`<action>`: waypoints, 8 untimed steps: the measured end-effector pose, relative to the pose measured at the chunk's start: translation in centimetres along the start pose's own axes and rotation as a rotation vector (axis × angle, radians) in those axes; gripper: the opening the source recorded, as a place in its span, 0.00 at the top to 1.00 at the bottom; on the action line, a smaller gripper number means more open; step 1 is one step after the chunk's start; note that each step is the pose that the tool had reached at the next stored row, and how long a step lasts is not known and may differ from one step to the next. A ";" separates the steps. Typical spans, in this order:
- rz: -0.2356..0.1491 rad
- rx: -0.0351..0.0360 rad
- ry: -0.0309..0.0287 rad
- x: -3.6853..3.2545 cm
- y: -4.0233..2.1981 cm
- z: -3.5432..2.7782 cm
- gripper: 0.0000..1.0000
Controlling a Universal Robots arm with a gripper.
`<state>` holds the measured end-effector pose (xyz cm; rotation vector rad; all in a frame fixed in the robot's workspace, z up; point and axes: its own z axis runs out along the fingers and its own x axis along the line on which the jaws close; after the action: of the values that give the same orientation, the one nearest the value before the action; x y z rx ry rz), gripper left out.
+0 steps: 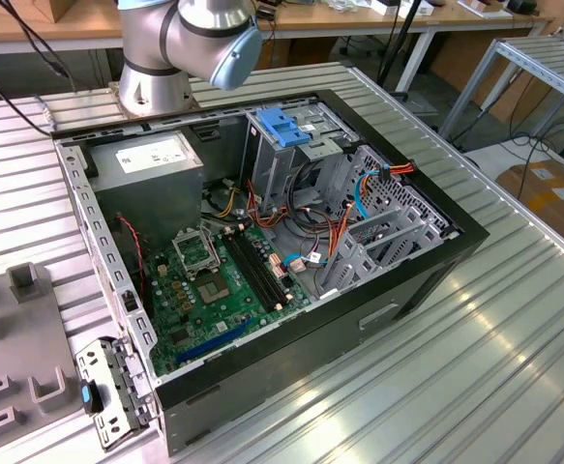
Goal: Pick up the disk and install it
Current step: 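Reach for the disk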
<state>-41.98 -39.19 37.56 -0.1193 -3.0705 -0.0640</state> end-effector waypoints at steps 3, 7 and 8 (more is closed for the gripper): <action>0.000 0.0000 0.0000 0.52 0.08 0.04 0.89; 0.000 -0.0001 -0.0001 1.06 0.33 0.10 0.89; 0.000 0.0000 0.0000 1.18 0.38 0.11 0.89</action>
<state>-43.13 -38.72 37.54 -0.1195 -3.0705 -0.0640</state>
